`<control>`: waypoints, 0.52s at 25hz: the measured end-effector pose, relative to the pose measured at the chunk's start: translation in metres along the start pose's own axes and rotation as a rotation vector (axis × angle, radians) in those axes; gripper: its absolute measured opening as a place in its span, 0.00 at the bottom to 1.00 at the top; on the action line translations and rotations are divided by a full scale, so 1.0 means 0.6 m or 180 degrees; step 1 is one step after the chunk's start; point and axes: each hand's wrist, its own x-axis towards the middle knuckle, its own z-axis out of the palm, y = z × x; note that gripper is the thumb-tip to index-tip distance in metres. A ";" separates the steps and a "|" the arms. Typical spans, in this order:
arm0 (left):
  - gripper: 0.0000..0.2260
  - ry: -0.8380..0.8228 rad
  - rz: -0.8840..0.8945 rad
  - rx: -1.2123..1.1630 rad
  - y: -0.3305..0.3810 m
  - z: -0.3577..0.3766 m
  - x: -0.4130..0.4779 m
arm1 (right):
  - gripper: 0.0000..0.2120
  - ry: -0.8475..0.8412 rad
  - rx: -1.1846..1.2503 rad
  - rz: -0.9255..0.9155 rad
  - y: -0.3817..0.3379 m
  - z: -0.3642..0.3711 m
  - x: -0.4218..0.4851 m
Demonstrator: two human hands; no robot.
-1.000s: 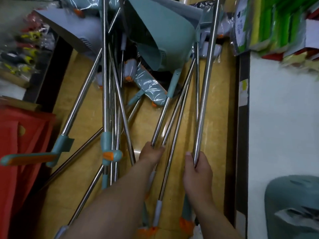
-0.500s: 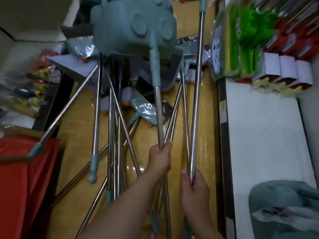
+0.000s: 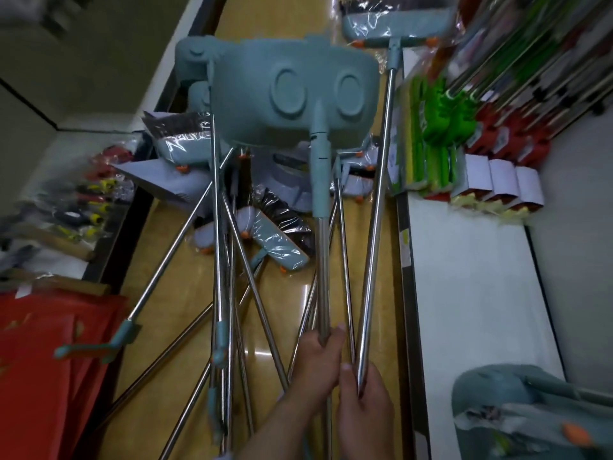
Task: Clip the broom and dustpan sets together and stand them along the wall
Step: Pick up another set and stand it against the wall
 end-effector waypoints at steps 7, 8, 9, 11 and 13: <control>0.10 -0.0579 0.0219 -0.0434 0.174 -0.048 -0.029 | 0.08 -0.0118 0.0134 0.0195 -0.104 -0.027 -0.077; 0.08 -0.0605 0.0332 -0.0400 0.206 -0.057 -0.042 | 0.10 -0.0299 0.0149 0.0248 -0.132 -0.032 -0.091; 0.06 -0.0556 0.0466 -0.0360 0.241 -0.068 -0.051 | 0.13 -0.0486 0.0139 0.0266 -0.160 -0.039 -0.101; 0.04 -0.0376 0.0614 -0.0234 0.299 -0.085 -0.068 | 0.18 -0.0757 0.0212 0.0300 -0.222 -0.055 -0.121; 0.08 -0.0332 0.0536 -0.0348 0.358 -0.102 -0.088 | 0.14 -0.0858 0.0422 0.0274 -0.284 -0.076 -0.145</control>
